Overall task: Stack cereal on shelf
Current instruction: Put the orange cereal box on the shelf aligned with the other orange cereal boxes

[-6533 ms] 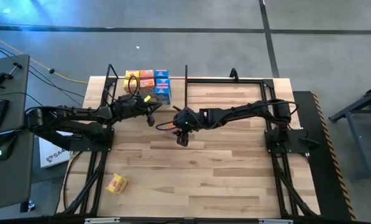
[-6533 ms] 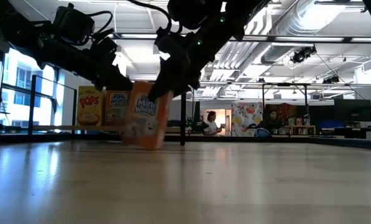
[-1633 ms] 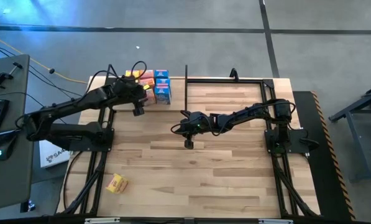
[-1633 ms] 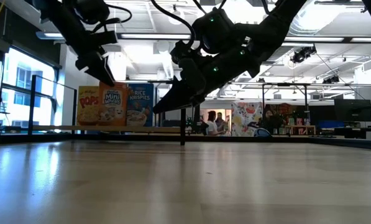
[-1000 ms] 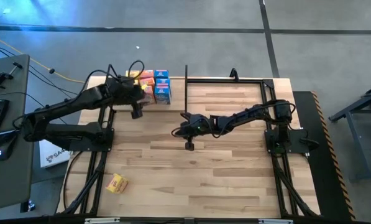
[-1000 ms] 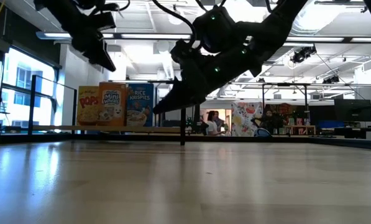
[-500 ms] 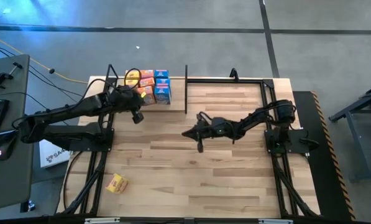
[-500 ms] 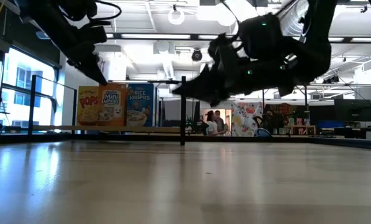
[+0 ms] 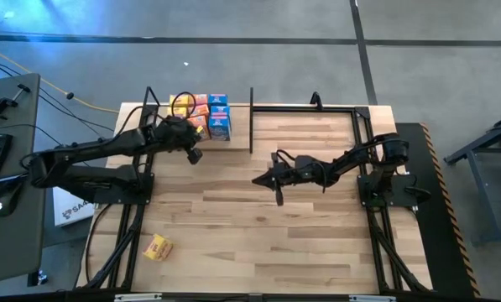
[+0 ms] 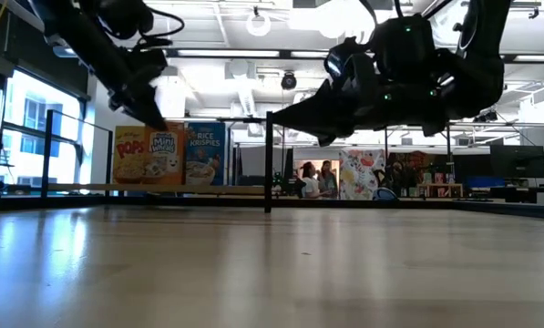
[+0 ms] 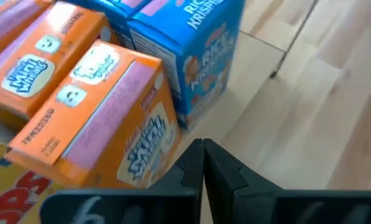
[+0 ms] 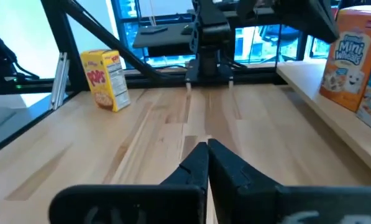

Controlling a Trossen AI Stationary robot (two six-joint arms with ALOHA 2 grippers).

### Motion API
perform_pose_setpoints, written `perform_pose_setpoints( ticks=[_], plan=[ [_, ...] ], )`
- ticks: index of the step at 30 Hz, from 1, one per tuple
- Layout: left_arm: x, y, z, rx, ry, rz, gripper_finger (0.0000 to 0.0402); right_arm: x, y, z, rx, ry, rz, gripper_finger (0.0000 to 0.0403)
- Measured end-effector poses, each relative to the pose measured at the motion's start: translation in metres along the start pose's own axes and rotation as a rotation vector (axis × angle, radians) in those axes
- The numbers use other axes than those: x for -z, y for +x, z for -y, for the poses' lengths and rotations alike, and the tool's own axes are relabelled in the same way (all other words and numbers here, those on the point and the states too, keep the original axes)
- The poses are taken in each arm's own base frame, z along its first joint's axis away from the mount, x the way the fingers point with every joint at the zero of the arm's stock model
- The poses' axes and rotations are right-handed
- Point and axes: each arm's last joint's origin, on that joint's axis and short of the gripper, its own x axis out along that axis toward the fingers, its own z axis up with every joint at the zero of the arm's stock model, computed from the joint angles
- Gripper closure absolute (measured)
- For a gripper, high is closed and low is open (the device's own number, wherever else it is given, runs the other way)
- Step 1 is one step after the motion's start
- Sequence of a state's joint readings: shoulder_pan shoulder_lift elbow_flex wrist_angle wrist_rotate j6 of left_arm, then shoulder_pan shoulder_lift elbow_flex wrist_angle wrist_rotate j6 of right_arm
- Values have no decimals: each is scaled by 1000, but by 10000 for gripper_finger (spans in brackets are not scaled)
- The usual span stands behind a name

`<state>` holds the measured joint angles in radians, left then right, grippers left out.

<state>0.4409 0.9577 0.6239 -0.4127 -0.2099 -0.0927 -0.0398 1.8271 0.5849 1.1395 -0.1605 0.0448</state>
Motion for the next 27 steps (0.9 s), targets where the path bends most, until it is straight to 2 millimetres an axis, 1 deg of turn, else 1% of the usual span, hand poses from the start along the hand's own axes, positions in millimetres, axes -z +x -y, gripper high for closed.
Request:
perform_pose_setpoints(
  ticks=[3,8,14,20,27],
  plan=[
    [2,4,-1,-44,-30,-16,401,1,0,0,-5,3,-14,403],
    [6,7,-5,-180,-85,-42,401,3,0,0,-7,10,-30,403],
    [15,12,-5,-218,-150,-139,401,3,0,0,-4,8,-34,403],
    [21,20,-7,-369,-226,-171,401,3,0,0,-3,7,-35,403],
    [21,36,-7,-475,-215,-167,401,3,0,0,4,8,-35,403]
  ],
)
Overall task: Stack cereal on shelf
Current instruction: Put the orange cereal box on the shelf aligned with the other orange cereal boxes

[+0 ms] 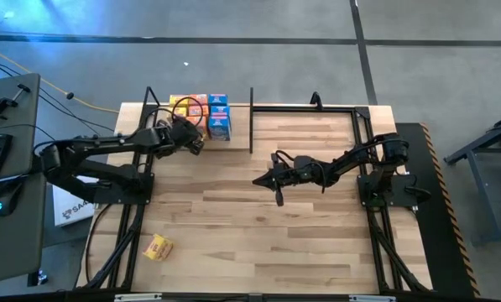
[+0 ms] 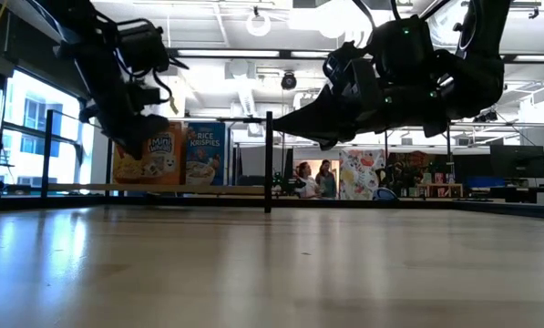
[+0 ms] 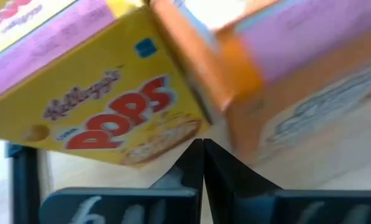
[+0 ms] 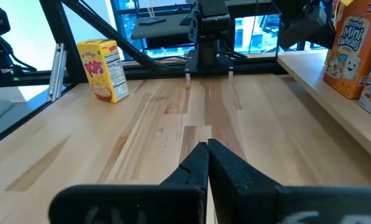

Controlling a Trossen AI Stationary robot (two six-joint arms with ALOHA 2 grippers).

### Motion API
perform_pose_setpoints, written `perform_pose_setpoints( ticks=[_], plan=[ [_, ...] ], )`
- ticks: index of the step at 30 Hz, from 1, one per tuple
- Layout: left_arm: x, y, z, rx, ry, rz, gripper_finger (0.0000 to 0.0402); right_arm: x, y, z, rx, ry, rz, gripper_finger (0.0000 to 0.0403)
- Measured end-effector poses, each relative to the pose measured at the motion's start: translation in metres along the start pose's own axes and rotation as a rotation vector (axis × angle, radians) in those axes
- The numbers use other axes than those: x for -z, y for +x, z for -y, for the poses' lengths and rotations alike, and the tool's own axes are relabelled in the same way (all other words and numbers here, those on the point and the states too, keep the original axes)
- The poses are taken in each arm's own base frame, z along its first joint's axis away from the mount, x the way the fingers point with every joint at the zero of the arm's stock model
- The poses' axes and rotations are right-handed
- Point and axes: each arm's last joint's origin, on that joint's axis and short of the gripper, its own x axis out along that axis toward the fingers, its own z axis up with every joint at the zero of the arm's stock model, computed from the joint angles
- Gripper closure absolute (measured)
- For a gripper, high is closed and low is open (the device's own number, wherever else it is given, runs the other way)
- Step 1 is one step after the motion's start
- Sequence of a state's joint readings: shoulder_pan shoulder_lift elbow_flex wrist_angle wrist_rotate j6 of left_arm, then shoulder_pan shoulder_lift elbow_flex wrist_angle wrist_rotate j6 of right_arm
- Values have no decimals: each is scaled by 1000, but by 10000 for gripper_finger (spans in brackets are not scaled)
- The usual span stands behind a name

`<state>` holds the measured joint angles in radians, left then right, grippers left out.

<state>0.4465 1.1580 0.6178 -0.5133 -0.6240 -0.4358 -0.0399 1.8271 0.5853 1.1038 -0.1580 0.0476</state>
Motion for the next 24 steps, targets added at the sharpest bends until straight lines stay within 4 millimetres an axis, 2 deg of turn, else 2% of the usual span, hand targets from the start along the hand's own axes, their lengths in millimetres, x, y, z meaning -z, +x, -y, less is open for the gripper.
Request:
perform_pose_setpoints(
  ticks=[5,24],
  plan=[
    [1,1,1,-58,5,17,401,0,0,0,1,4,0,403],
    [-3,-6,6,34,43,59,401,0,0,0,2,1,0,403]
  ],
)
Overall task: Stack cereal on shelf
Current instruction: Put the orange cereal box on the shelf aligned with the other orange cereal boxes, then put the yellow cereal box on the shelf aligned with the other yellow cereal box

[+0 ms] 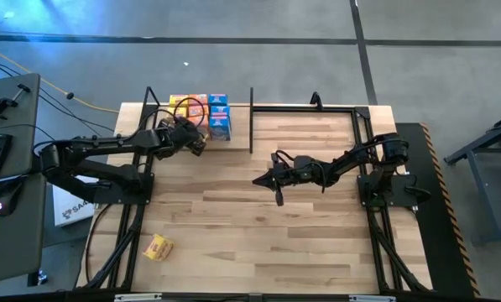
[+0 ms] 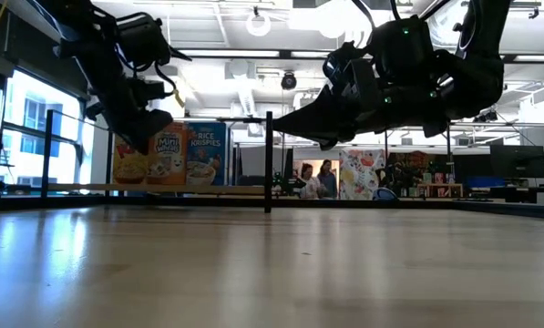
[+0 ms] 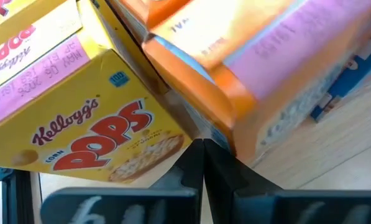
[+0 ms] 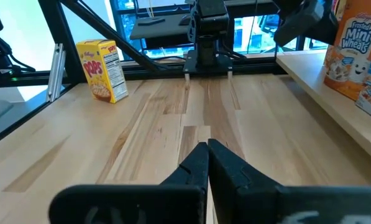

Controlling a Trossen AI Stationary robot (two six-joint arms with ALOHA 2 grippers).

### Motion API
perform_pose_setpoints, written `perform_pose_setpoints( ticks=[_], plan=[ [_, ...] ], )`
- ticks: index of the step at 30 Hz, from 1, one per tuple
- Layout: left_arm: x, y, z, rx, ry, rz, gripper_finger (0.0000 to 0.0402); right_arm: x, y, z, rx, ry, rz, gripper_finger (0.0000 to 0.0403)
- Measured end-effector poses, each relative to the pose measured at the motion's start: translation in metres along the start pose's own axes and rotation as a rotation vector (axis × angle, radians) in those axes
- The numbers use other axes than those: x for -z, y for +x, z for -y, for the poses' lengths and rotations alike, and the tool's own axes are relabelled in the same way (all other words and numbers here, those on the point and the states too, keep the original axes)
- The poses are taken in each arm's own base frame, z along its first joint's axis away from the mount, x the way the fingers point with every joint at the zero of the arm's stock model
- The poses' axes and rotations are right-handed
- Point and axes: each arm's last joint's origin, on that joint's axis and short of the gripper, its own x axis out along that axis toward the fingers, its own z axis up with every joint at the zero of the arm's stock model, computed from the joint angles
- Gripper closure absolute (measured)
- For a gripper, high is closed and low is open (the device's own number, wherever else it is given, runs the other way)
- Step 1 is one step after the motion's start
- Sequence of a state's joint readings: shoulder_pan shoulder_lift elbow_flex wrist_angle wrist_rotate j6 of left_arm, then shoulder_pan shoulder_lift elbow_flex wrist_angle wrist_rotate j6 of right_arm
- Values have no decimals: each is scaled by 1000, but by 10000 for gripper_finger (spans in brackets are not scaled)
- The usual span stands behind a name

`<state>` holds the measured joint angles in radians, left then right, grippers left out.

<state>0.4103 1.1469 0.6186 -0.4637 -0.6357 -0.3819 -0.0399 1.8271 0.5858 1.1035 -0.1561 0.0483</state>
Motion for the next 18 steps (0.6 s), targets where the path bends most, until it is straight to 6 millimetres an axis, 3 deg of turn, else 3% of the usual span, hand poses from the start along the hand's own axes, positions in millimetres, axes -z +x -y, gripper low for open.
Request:
perform_pose_setpoints(
  ticks=[11,18],
  plan=[
    [4,-16,-13,21,45,-17,401,0,0,0,0,0,0,403],
    [6,-45,-20,312,45,6,401,0,0,0,10,-7,0,403]
  ],
)
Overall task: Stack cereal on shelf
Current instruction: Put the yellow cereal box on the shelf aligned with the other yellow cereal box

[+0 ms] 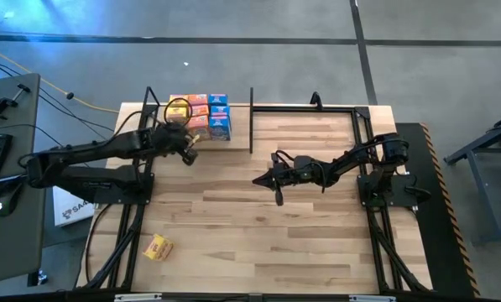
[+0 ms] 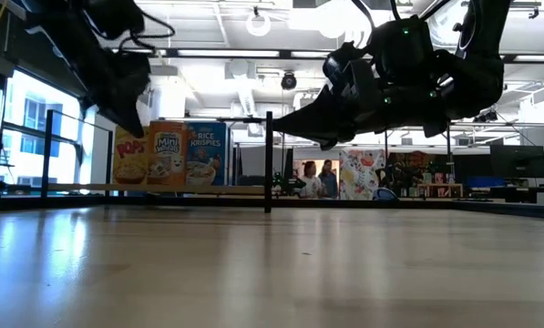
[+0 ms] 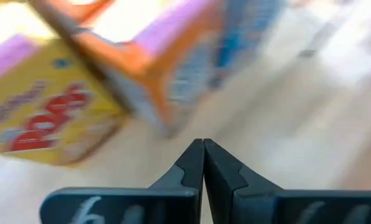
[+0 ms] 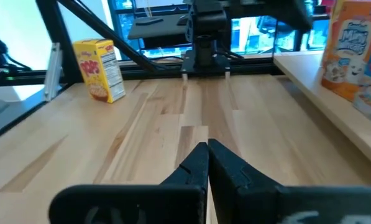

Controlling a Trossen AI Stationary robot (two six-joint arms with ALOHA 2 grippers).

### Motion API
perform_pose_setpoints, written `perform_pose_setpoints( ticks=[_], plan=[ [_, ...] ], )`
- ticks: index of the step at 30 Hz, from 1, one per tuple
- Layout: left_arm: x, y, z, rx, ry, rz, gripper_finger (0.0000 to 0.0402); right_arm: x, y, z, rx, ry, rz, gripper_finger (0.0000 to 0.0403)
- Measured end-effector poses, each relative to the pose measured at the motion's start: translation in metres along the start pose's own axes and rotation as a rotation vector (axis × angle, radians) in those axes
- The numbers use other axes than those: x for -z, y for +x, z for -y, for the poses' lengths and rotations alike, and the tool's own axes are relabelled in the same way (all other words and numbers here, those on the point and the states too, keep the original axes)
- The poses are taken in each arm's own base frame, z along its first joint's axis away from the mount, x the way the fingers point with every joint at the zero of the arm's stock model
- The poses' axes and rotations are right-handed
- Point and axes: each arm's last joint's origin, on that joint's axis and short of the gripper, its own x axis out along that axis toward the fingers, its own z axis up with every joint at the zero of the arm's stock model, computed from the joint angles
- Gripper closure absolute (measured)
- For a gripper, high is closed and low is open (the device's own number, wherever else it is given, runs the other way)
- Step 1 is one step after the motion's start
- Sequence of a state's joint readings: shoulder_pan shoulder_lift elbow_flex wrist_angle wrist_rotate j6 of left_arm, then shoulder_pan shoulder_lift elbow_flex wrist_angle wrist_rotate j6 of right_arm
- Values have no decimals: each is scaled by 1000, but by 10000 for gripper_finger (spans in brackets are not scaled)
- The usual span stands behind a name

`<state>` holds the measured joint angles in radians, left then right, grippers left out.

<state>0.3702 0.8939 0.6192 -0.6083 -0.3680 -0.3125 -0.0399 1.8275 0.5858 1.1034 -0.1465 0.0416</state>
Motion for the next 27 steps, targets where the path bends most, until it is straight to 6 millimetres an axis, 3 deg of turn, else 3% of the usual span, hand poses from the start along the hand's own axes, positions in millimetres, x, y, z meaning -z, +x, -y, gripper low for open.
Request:
perform_pose_setpoints(
  ticks=[5,11,16,21,27],
  plan=[
    [4,-14,13,189,60,10,401,-2,1,-5,42,-1,27,403],
    [2,-31,39,329,145,23,401,3,4,-34,96,-19,39,403],
    [-6,-51,63,380,175,37,401,16,-5,-46,71,-23,120,403],
    [-8,-67,89,360,200,-59,401,23,-23,-56,27,29,195,403],
    [-10,-86,129,348,200,-183,390,31,-36,-89,46,43,185,403]
  ],
)
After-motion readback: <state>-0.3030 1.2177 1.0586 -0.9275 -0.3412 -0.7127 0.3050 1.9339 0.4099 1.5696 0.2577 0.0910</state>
